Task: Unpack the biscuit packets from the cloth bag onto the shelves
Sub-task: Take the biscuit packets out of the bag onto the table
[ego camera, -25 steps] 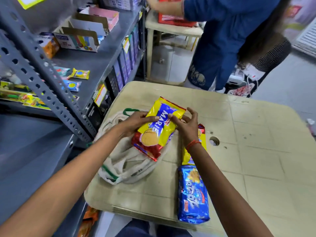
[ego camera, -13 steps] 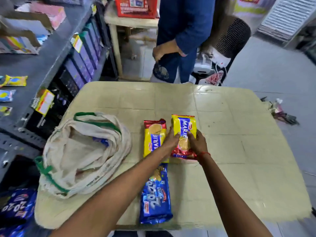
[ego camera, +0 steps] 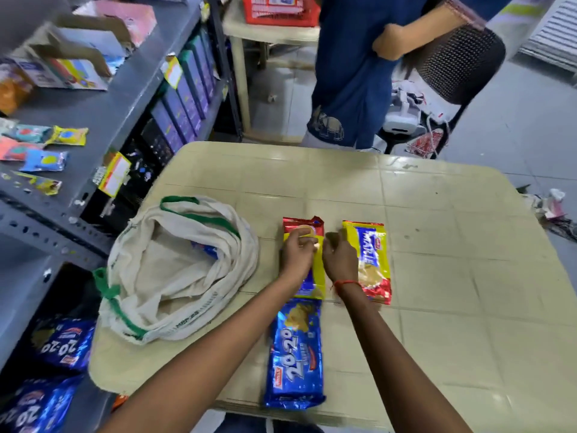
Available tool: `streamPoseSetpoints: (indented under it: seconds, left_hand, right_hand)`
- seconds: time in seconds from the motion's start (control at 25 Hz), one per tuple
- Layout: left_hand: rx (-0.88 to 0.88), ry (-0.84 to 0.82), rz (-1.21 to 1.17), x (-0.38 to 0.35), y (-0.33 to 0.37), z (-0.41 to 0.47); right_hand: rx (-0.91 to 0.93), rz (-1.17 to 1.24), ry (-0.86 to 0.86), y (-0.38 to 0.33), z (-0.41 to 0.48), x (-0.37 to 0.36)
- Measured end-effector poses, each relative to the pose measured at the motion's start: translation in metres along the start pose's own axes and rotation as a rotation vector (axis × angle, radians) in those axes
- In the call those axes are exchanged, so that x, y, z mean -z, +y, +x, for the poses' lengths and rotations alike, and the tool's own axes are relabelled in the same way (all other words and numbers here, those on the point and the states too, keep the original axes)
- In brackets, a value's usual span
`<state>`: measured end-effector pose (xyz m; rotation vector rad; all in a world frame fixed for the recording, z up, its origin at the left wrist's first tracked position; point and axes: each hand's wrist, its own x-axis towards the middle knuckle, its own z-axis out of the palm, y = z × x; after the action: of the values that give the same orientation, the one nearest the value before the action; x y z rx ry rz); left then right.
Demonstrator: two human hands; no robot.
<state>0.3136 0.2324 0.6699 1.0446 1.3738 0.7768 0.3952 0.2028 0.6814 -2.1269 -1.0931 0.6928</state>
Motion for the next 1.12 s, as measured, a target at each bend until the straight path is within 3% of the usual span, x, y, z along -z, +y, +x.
streamPoseSetpoints:
  seconds: [0.12,0.24,0.28,0.32,0.4,0.52,0.6,0.72,0.88,1.0,1.12]
  left_hand:
    - [-0.072,0.336,-0.033,0.088,0.006,0.003]
    - [0.047,0.603,0.070,0.167,-0.007,0.011]
    - [0.112,0.606,0.142,0.184,-0.012,0.013]
    - [0.163,0.554,0.214,0.196,-0.019,0.017]
    - [0.148,0.428,0.331,0.217,-0.025,0.028]
    - [-0.064,0.277,0.482,0.236,-0.024,0.052]
    - [-0.145,0.152,0.570,0.246,-0.013,0.069]
    - [-0.088,0.040,0.646,0.247,0.003,0.089]
    - [0.277,0.415,0.425,0.224,-0.004,0.077]
    - [0.495,0.291,0.052,0.198,-0.022,0.058]
    - [0.601,0.188,-0.268,0.205,-0.023,0.061]
  right_hand:
    - [0.100,0.079,-0.182,-0.065,-0.020,-0.049]
    - [0.270,0.032,-0.473,-0.116,-0.050,-0.110]
    - [0.314,-0.048,-0.586,-0.124,-0.059,-0.129]
    - [0.357,-0.138,-0.638,-0.126,-0.064,-0.145]
    - [0.396,-0.282,-0.584,-0.124,-0.061,-0.167]
    - [0.368,-0.394,-0.406,-0.117,-0.038,-0.170]
    - [0.313,-0.450,-0.435,-0.118,-0.019,-0.170]
    - [0.237,-0.559,-0.460,-0.114,0.006,-0.172]
    - [0.177,-0.645,-0.535,-0.112,0.027,-0.171]
    - [0.154,-0.638,-0.598,-0.115,0.034,-0.165]
    - [0.119,-0.338,-0.590,-0.109,0.034,-0.158]
